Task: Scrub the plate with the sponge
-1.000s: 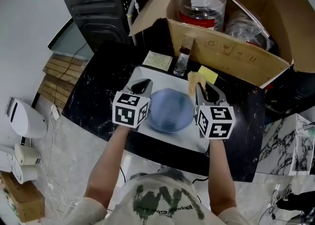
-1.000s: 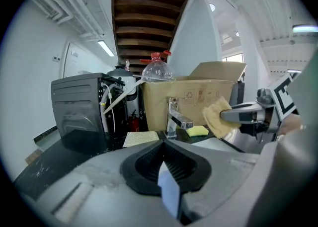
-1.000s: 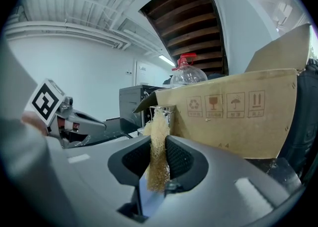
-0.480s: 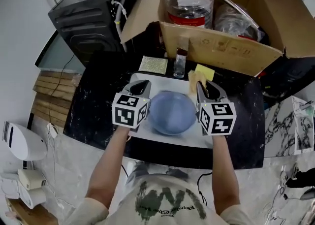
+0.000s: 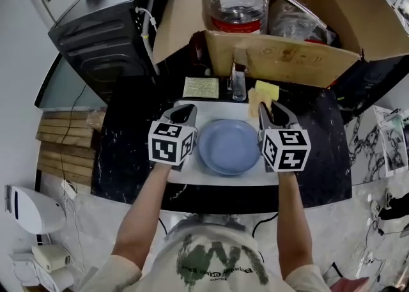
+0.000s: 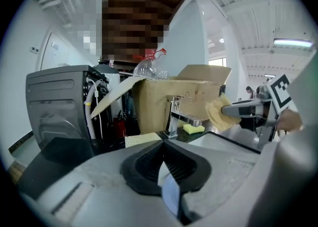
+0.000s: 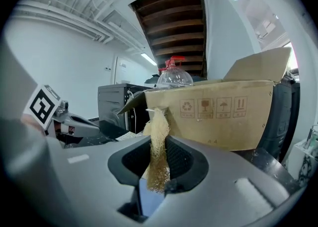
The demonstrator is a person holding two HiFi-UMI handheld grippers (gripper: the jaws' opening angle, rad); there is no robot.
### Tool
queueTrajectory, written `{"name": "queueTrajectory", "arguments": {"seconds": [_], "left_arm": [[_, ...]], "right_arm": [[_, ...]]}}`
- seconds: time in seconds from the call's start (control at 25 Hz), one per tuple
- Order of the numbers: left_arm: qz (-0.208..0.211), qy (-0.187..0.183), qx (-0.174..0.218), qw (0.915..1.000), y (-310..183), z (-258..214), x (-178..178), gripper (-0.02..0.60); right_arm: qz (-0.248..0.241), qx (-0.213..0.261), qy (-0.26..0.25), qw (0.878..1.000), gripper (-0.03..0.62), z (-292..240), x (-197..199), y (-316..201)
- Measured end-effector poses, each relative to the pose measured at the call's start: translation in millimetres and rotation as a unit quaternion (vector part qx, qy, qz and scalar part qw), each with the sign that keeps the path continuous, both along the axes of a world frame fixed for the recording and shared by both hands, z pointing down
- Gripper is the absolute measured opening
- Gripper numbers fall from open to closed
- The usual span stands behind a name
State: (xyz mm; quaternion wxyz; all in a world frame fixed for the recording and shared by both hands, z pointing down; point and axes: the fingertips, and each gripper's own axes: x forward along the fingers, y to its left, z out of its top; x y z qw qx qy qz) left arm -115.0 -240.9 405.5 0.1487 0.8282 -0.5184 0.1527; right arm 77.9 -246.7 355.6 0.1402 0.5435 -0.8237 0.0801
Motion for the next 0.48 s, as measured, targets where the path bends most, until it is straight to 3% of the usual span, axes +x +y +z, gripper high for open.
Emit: {"name": "queueTrajectory", "arguments": {"seconds": [0.48], "left_arm": [[0.019,0.002,-0.009,0.9998,3,22,2,0.002]], "right_arm": [[-0.006,-0.047,0.02,0.999,0.072,46,-16,11]]}}
